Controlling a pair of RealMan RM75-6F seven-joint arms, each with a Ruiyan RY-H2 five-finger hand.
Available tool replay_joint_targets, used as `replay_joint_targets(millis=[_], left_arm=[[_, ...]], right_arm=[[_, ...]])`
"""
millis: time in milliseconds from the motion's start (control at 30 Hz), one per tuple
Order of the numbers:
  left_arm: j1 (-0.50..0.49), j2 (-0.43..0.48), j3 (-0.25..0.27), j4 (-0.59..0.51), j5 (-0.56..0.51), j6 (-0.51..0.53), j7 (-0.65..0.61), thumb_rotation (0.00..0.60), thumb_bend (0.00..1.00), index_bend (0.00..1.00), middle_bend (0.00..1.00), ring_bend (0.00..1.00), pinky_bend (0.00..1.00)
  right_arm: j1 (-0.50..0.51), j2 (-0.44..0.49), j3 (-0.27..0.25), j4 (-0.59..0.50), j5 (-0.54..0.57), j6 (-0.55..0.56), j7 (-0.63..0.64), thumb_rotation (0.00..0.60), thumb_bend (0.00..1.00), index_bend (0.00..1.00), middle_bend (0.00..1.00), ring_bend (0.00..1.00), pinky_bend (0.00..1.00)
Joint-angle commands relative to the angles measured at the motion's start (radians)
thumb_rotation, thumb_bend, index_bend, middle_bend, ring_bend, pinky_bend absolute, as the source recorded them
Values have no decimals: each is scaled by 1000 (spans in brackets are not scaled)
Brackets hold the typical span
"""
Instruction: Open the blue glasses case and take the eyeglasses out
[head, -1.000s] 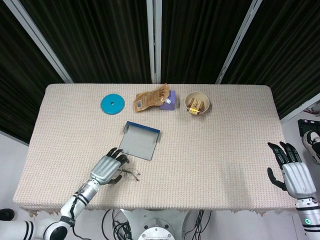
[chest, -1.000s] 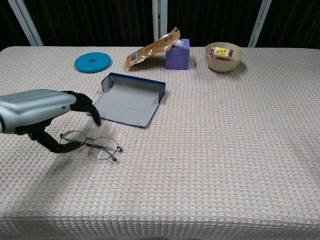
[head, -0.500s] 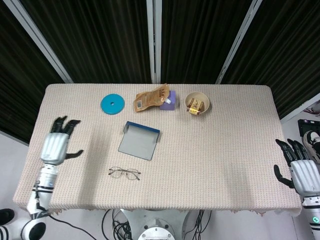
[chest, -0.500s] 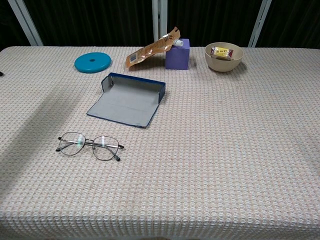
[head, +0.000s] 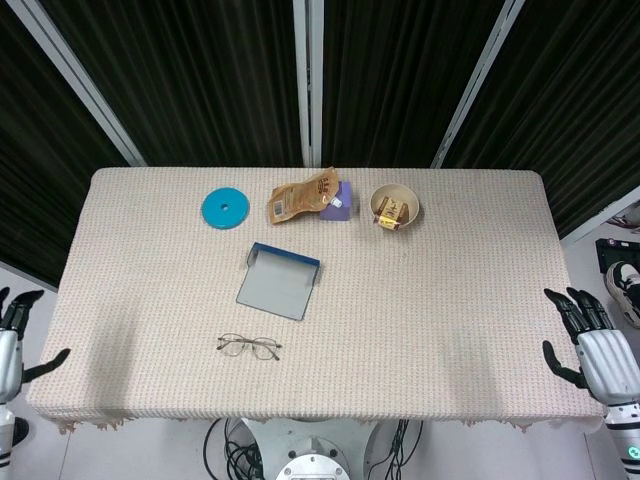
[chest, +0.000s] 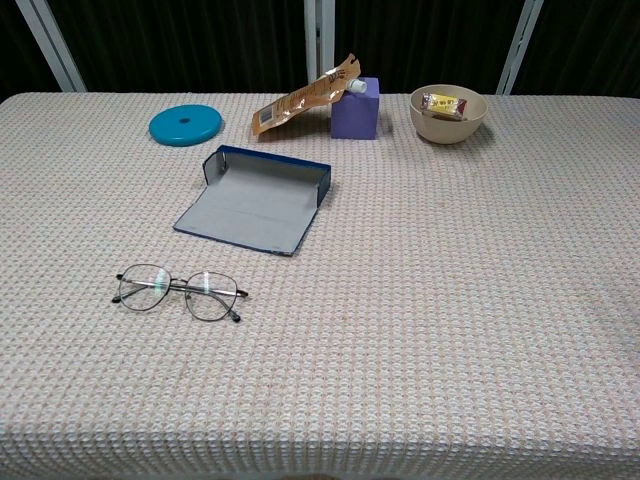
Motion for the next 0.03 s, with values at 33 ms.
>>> replay_joint_targets(millis=[33], left_arm=[[48,4,65,-10,96,39,-3,600,92,182,172,0,0]], right_arm=[[-12,-6,-10,-8,-8,11,-6,600,454,0,141,0,0]])
